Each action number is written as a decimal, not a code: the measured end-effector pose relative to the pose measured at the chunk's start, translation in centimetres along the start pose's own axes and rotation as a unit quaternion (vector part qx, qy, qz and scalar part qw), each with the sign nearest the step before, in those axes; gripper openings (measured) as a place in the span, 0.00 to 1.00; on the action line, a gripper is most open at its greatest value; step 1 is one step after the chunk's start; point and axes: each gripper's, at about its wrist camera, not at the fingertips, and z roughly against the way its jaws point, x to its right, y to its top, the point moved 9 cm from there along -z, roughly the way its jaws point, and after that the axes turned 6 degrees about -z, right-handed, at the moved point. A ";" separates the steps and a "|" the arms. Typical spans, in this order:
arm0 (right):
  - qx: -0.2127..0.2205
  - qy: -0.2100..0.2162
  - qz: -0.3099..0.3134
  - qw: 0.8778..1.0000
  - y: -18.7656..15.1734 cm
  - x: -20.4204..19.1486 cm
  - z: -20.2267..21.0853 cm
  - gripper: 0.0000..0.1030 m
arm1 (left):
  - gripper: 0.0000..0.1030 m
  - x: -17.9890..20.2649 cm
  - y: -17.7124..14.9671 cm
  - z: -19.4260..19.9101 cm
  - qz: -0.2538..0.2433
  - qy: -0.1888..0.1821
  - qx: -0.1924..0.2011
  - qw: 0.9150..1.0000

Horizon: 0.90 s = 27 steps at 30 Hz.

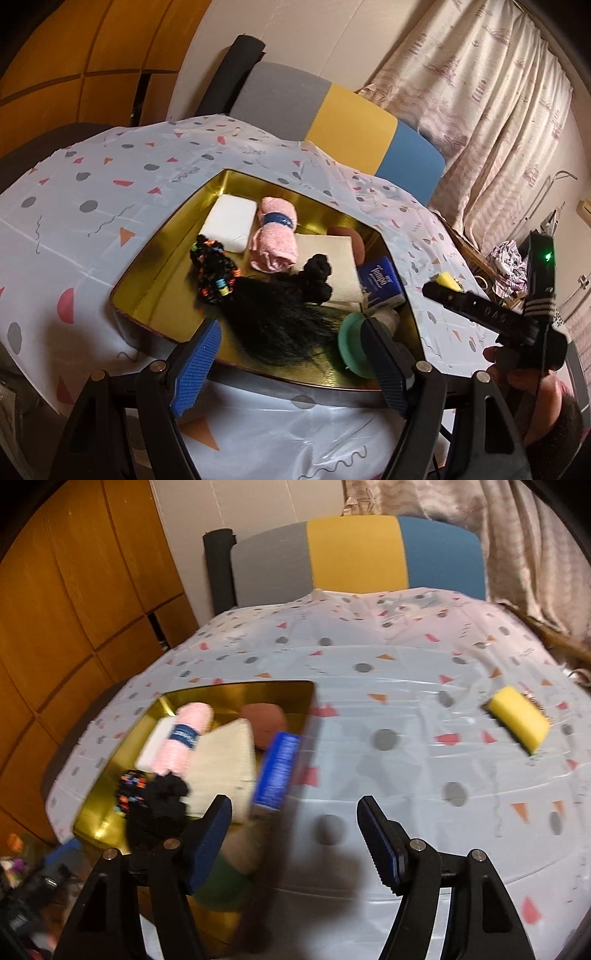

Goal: Organize rigid objects
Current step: 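Move the right tool toward the yellow sponge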

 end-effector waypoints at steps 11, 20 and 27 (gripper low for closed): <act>-0.012 -0.068 -0.065 0.996 -1.2 11.5 0.6 0.69 | 0.76 5.4 0.6 -1.0 -0.043 -0.029 -0.015 0.999; -0.004 -0.107 -0.080 0.991 -0.1 18.7 1.3 0.69 | 0.76 13.5 1.3 -3.6 -0.110 -0.072 -0.039 0.991; 0.007 -0.121 -0.089 0.989 2.6 24.4 0.5 0.75 | 0.76 17.5 1.5 -5.6 -0.128 -0.092 -0.058 0.986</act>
